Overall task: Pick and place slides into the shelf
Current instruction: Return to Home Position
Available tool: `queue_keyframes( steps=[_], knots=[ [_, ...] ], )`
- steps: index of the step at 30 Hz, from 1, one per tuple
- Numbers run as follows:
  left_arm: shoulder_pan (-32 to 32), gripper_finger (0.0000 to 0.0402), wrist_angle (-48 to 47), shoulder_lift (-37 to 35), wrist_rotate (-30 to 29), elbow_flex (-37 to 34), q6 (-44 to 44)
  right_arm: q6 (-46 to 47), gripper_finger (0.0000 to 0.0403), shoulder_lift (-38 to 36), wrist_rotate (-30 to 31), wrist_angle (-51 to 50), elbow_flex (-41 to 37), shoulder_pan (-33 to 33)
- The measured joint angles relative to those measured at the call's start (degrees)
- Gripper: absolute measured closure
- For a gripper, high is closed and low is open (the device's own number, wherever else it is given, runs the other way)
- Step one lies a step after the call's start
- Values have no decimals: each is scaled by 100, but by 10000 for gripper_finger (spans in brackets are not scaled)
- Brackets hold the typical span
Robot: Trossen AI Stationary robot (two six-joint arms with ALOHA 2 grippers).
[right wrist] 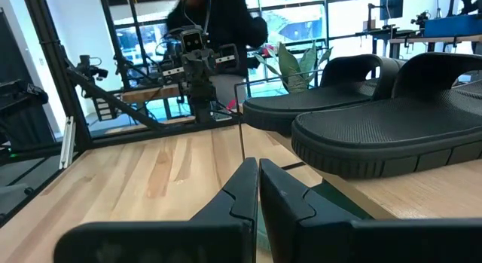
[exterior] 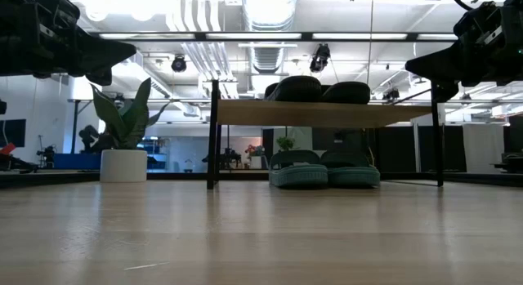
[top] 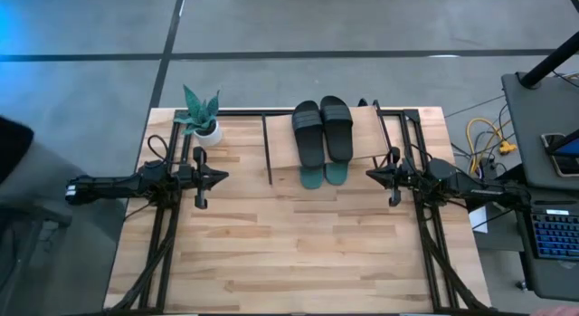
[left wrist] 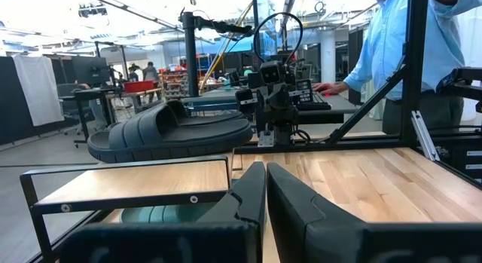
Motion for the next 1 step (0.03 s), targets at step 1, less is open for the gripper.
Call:
queue_keyframes(
  steps=[1],
  knots=[
    [0, 402, -1, 0, 0, 0, 0, 0, 394, -1, 0, 0, 0, -1]
  ],
)
